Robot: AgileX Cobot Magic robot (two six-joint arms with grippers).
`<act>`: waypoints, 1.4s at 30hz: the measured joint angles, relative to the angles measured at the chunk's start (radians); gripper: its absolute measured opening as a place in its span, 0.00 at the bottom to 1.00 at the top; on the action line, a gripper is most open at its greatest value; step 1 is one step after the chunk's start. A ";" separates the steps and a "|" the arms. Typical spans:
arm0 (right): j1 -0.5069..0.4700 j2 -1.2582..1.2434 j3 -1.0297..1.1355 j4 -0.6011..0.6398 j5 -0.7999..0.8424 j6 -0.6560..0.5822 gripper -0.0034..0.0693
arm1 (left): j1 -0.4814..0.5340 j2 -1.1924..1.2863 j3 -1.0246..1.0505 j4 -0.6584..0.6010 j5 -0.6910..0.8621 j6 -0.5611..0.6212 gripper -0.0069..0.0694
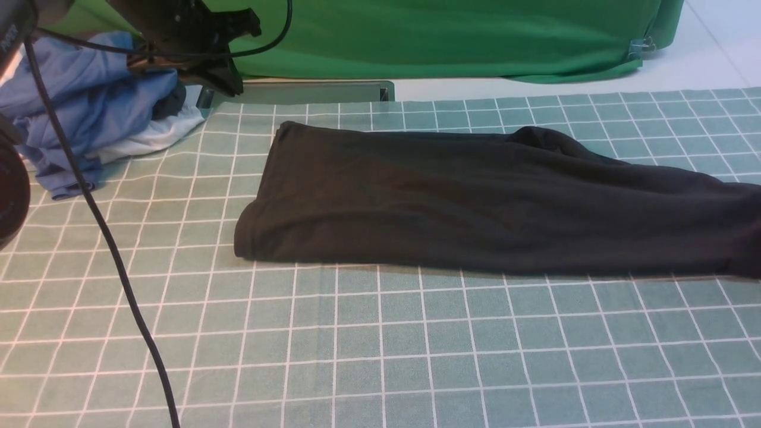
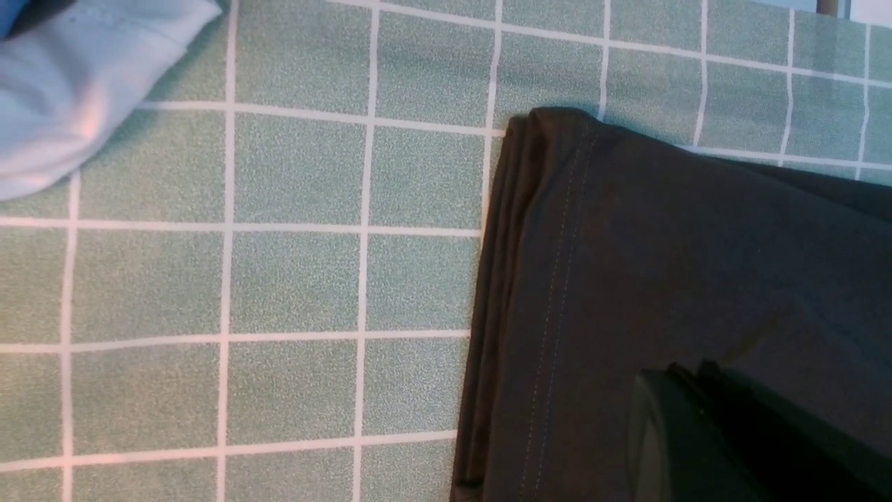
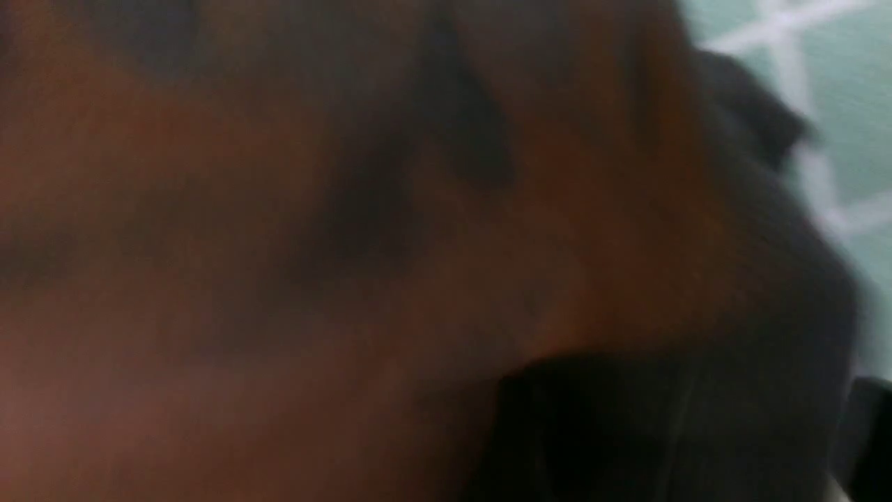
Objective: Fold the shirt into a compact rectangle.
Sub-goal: 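Pull the folded dark garment lengthwise by its ends to straighten it flat on the table, then fold the right end of the dark garment over onto its left end with the right gripper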
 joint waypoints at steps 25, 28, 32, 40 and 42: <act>-0.003 -0.002 0.007 0.009 -0.076 -0.121 0.16 | 0.000 0.000 0.000 -0.001 0.010 -0.001 0.11; -0.045 -0.037 0.008 0.016 -0.058 -0.121 0.14 | 0.000 0.002 0.000 -0.003 0.010 -0.005 0.11; -0.128 -0.113 0.008 0.001 -0.049 -0.119 0.14 | 0.000 -0.012 0.000 -0.023 0.011 -0.024 0.11; -0.178 -0.174 0.000 -0.013 -0.039 -0.111 0.14 | 0.000 -0.161 0.090 -0.024 0.011 0.013 0.11; -0.152 -0.179 -0.029 -0.013 -0.007 -0.111 0.14 | 0.000 -0.192 0.114 -0.006 0.011 0.027 0.11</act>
